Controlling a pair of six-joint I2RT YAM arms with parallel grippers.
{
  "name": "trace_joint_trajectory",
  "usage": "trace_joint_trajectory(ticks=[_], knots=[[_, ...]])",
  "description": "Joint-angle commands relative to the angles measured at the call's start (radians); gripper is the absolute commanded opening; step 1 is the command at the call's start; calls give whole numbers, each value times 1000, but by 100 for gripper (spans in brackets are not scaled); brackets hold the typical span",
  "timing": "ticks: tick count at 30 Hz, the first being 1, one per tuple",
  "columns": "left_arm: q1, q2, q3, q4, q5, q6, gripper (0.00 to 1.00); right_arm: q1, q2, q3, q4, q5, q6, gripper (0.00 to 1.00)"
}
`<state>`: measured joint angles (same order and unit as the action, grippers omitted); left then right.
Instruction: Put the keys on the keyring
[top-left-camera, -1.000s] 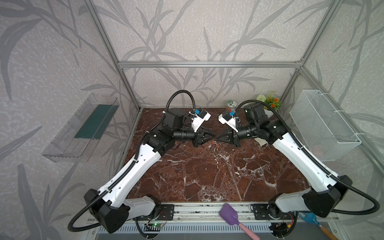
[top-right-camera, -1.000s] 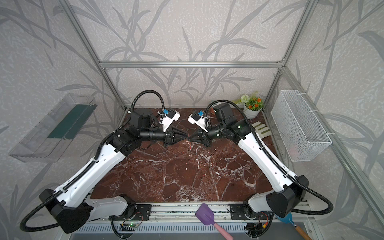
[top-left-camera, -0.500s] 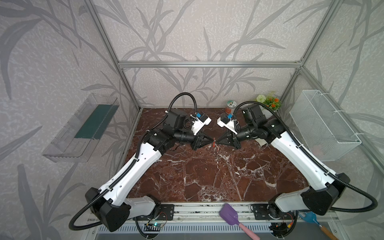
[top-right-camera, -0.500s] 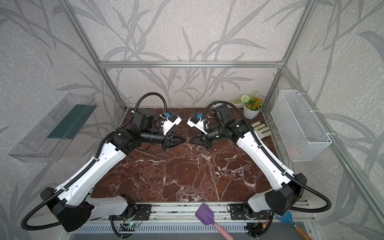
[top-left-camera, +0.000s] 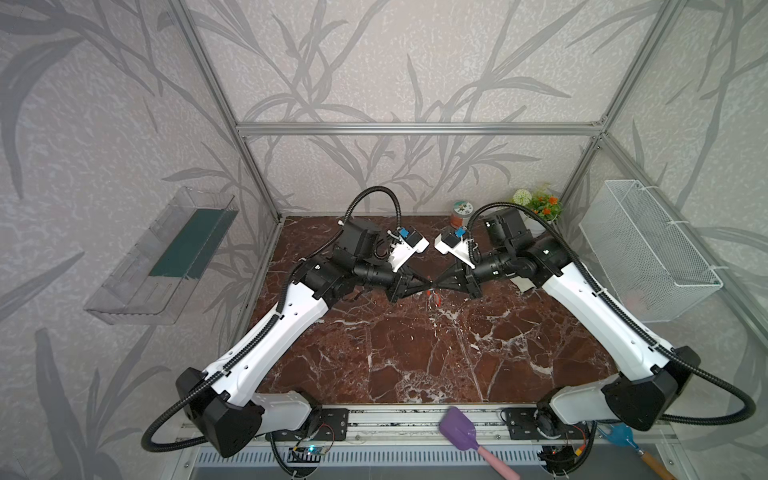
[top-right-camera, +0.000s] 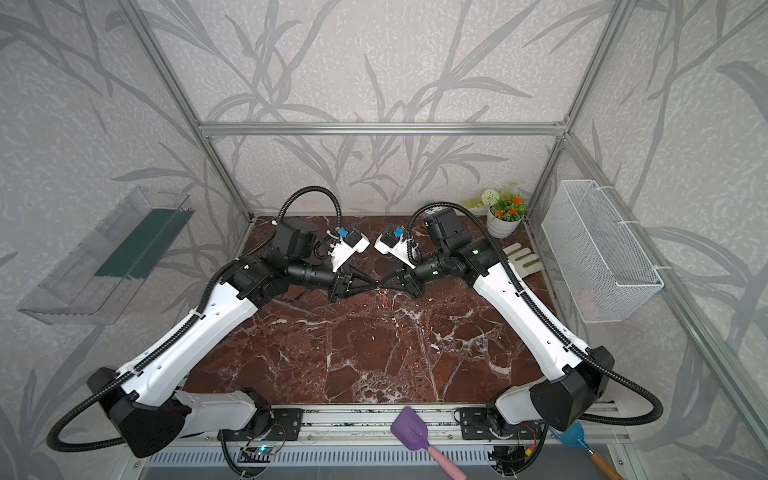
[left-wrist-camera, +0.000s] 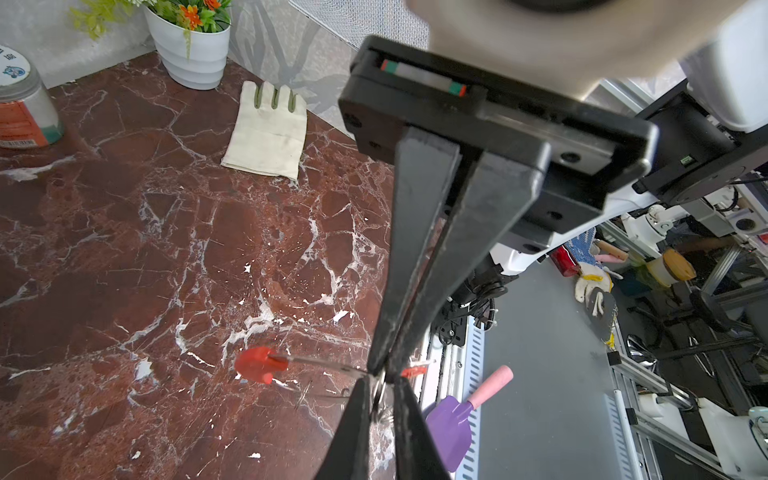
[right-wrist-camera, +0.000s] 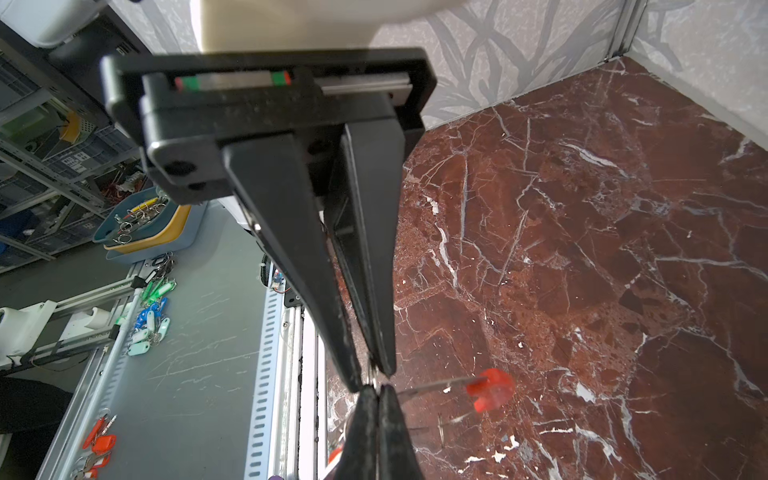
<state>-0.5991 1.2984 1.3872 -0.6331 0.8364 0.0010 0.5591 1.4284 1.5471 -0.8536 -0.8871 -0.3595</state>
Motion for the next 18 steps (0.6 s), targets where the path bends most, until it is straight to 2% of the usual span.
trace_joint_trajectory(ticks=[1,3,11,15,18], knots=[[-16,7,30,-7,14,18,10,9,-19,14,6,-24,11,0],[-19,3,29,-2,7,14,3,9,-20,13,10,-26,14,0],[-29,-6,10,40,-21,-3,0,9,-29,0,53,-22,65,0],[-29,-51,-52,181,-73,-52,0,-2,-52,-35,128,-24,139,8],[-26,-70,-76,279,-98,-87,0,-29,-95,-102,255,-30,231,24]])
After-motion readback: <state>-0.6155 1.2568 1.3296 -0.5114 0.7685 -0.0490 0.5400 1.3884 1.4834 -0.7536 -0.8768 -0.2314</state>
